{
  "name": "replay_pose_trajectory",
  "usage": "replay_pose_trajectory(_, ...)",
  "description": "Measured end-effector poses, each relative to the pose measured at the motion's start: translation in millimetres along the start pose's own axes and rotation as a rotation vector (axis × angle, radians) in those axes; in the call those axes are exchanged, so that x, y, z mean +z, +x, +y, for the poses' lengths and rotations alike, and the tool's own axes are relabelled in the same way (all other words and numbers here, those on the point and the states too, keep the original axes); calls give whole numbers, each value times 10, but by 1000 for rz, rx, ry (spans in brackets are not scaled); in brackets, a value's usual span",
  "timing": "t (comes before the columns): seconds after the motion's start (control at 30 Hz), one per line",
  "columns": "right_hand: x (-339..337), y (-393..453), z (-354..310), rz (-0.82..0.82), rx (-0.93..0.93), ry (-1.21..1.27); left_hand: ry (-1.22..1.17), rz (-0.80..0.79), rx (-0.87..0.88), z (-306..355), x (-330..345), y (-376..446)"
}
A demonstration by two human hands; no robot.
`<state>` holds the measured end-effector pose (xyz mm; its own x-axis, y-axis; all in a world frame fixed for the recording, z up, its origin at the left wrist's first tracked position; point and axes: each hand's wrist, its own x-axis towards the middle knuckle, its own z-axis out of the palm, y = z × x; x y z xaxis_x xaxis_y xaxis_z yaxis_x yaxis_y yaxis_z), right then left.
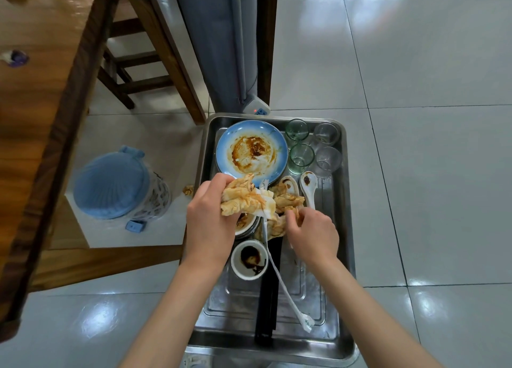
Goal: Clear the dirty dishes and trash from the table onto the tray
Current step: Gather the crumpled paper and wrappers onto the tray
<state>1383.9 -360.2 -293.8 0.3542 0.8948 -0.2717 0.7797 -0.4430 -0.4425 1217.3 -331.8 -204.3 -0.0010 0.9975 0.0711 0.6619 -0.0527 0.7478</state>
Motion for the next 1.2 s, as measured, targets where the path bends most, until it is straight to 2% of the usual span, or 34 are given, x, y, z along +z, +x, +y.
replay_pose_trajectory(0.27,-82,-59,-43,90,-25,-44,13,1,-7,13,31,-32)
replay_pose_trajectory(0.53,-443,-66,59,158,66,-8,-2,-65,-50,184,207,-270)
replay_pose_trajectory(0.73,-821,37,223,132,6,42,86,-230,-81,248,534,-399)
replay_pose_trajectory(0.93,-913,80,262,90,-113,100,162,-340,-46,248,909,-480)
replay_pose_trajectory(1.2,-893,105,231,58,-170,121,368,-383,-35,150,1074,-501)
